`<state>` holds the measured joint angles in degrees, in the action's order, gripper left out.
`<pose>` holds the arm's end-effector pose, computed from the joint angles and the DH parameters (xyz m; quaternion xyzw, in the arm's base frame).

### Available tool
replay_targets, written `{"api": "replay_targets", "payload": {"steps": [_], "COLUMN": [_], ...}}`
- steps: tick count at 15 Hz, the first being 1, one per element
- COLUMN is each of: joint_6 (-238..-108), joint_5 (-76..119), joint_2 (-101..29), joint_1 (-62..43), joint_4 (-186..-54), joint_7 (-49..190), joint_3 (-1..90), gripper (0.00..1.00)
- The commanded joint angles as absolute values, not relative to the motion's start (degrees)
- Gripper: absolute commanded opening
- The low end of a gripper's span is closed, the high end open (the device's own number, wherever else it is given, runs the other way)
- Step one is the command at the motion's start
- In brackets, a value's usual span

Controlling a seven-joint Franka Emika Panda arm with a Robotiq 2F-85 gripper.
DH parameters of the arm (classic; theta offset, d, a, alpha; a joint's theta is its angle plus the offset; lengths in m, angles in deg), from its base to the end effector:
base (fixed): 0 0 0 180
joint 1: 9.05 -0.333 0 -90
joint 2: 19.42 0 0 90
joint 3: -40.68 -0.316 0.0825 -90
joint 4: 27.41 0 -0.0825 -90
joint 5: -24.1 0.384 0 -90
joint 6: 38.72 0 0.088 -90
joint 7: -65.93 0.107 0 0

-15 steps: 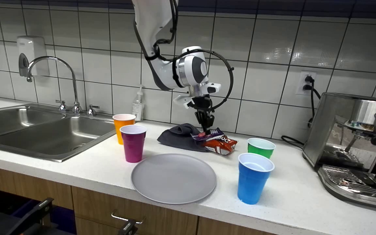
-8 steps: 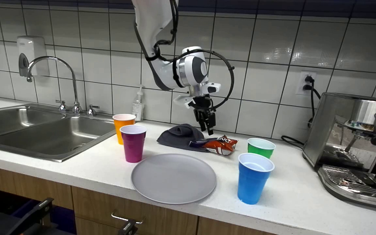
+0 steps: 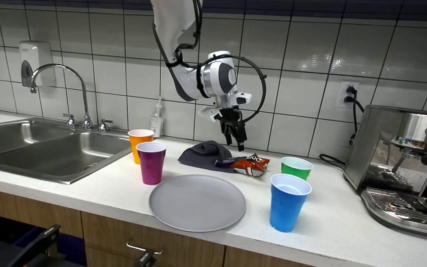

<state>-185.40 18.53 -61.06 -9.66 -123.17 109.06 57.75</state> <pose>0.6784 -0.1709 0.2137 0.8953 -0.4176 0.1185 0.0997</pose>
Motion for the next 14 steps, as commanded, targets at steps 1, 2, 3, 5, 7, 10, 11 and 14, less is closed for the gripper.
{"api": "replay_targets", "payload": {"steps": [1, 2, 3, 5, 7, 10, 11, 14], "joint_6": [-185.84, -185.80, -185.99, -186.26, -186.55, -187.17, -187.36, -188.25], "joint_5": [19.86, 20.10, 20.23, 20.44, 20.23, 19.88, 19.82, 19.56], "joint_2": [-58.29, -57.95, -57.58, -56.65, -55.58, -53.59, -52.84, -50.47], "joint_1": [-9.76, -9.72, -9.80, -9.87, -10.02, -10.22, -10.24, -10.39], "joint_4": [-126.28, -126.81, -127.39, -128.81, -130.46, -133.26, -134.21, -137.30], "joint_7": [109.73, 109.82, 110.06, 110.49, 111.01, 111.80, 111.99, 112.40], "joint_3": [58.29, 58.39, 58.65, 59.09, 59.55, 60.22, 60.37, 60.93], "gripper": [1.00, 1.00, 1.00, 1.00, 1.00, 1.00, 1.00, 1.00]}}
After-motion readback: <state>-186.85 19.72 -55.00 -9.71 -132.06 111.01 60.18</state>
